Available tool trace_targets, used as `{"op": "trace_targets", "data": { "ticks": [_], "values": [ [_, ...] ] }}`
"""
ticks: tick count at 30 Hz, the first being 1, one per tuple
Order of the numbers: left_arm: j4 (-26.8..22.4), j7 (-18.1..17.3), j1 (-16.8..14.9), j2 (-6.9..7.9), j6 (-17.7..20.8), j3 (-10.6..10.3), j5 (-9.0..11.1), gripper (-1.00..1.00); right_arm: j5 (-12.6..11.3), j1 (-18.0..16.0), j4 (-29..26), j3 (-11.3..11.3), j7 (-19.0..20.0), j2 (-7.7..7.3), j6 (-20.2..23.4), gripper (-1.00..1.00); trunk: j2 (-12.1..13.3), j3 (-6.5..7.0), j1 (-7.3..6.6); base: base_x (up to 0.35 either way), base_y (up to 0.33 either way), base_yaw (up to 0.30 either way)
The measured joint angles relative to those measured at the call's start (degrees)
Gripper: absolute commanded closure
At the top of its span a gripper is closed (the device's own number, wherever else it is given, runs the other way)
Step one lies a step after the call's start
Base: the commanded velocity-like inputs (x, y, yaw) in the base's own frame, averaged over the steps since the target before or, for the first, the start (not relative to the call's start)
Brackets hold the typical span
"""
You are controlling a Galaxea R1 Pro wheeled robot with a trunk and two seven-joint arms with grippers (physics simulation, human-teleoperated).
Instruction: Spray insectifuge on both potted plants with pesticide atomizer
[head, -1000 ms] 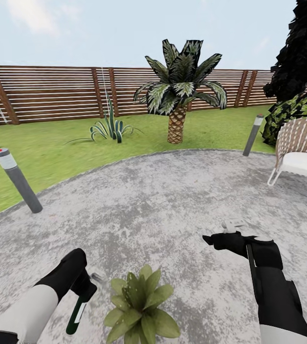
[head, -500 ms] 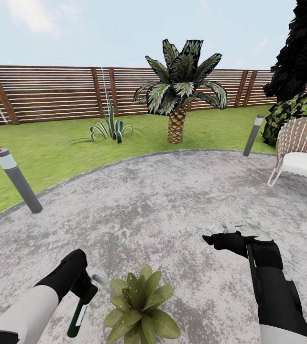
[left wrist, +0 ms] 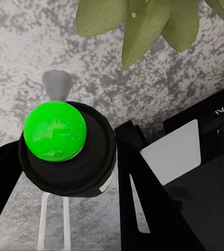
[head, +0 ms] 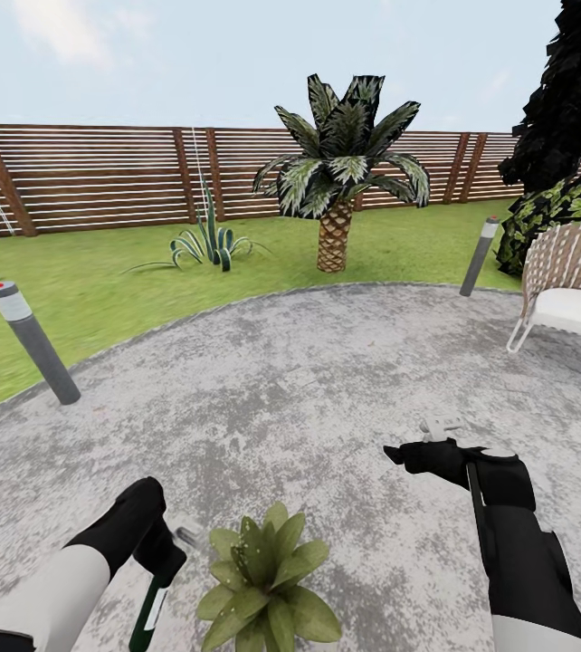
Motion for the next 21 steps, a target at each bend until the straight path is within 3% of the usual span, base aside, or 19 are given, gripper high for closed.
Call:
{"op": "trace_targets", "data": {
  "ticks": [21],
  "values": [
    [-0.1, 0.8, 0.0, 0.02, 0.4, 0.2, -0.2, 1.00, 0.0, 0.0, 0.0, 0.1, 0.0, 0.02, 0.0, -1.00, 0.0, 0.00, 0.00, 0.000, 0.000, 0.000]
  ]
}}
